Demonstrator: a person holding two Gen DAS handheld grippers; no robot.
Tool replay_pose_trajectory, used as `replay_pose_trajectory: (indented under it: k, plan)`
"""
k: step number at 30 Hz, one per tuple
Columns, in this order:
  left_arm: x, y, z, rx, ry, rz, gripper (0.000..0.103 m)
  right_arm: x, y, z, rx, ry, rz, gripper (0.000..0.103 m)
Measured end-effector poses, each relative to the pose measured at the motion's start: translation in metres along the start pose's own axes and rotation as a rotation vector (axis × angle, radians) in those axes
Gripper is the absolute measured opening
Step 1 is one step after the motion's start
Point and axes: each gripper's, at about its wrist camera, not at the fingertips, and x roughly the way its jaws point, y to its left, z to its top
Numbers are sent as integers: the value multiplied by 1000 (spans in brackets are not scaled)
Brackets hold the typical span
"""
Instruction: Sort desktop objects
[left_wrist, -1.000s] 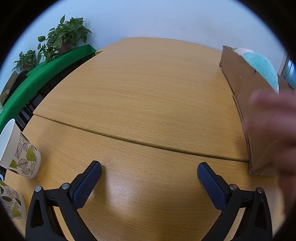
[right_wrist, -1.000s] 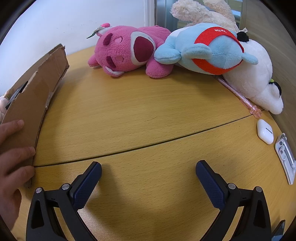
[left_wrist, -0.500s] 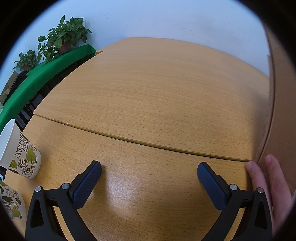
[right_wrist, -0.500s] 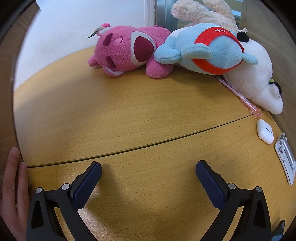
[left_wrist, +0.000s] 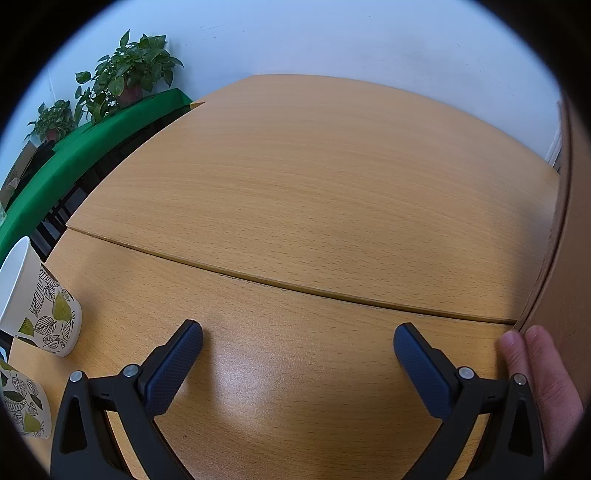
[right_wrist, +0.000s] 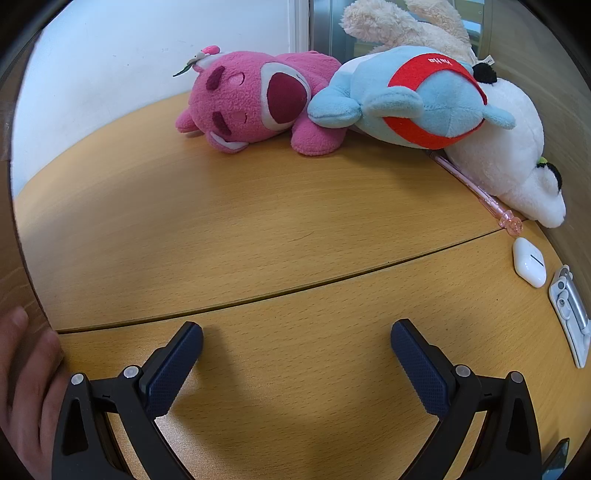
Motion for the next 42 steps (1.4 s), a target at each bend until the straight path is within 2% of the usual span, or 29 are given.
replay_pose_trajectory:
  k: [42]
  plan:
    - [1,0,2,-1,1,1,103,0,6,3,0,-1,1,103]
